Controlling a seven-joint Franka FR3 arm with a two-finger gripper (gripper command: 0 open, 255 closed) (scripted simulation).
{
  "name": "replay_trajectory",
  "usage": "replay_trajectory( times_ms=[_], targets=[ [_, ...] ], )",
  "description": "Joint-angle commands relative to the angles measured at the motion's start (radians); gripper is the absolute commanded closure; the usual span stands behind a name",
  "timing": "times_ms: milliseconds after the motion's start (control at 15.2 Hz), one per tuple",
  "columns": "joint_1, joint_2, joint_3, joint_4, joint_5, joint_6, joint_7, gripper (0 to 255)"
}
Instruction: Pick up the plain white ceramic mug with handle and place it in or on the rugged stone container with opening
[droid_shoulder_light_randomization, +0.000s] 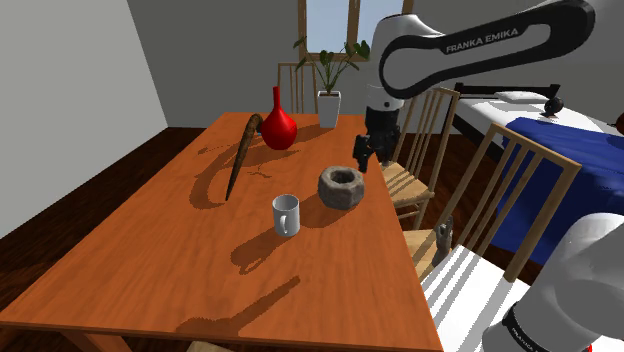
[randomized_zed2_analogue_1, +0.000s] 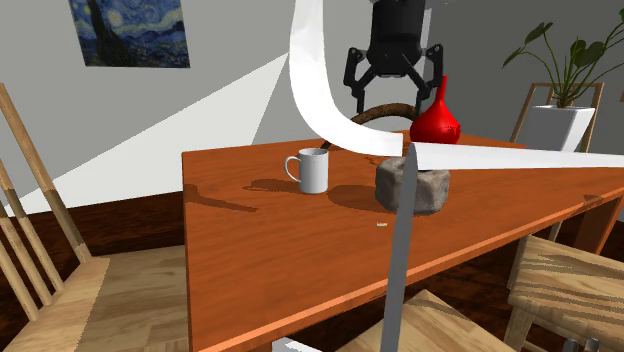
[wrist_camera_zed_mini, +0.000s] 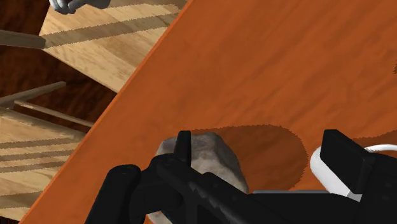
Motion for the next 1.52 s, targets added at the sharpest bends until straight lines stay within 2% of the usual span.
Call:
replay_trajectory(
  times_ms=[0, 594, 1122, 1452],
  targets=[
    [0.014, 0.072, 0.018, 0.041, 0.005, 0.028, 0.013, 0],
    [0.066, 0.391, 0.080, 0.262, -0.007, 0.107, 0.056, 0],
    [0.123, 0.673, 0.115, 0.524, -0.045, 0.108, 0.092, 0],
    [0.125, 0.694, 0.113, 0.486, -0.049, 0.168, 0.094, 0]
  ],
)
